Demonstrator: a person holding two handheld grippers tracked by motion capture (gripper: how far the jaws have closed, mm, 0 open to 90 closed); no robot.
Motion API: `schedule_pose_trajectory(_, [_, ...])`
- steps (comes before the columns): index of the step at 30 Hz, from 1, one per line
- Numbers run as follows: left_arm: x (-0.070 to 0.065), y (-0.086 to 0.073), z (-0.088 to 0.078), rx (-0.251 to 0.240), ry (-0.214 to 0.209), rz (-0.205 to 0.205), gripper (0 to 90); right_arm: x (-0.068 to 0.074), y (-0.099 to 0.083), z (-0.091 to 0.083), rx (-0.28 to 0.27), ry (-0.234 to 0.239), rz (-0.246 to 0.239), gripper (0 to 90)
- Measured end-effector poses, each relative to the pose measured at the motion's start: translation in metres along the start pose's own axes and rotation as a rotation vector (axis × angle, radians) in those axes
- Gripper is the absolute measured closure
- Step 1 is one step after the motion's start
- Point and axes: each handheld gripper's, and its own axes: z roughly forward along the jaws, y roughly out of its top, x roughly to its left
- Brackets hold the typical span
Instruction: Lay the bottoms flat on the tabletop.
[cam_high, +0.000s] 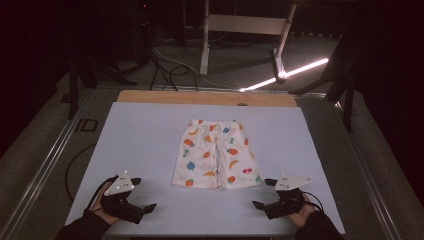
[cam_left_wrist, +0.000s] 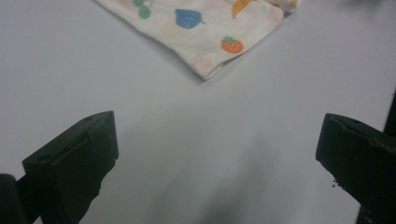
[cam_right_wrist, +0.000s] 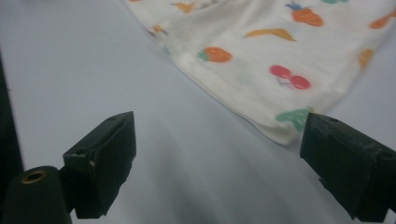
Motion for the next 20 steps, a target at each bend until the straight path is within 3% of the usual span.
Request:
schedule_pose_trajectory(6, [0.0025,-0.0058,0.0017,-0.009,0.008,-0.015,0.0,-0.0058,-0.0048,-0.0031,-0.018,-0.010,0.026,11.0])
schedule_pose_trajectory(10, [0.0009,-0.0050,0.0043,-0.009,-0.002,-0.008,0.0,-0.0034,-0.0030,-0.0005,-0.014,-0.012,0.004,11.1])
schedule_pose_trajectory(20, [0.0003,-0.0044,0.0024,-0.024,-0.006,-0.010,0.0,-0.0039,-0.0034,0.0026,-0.007,-0.002,0.005,11.4])
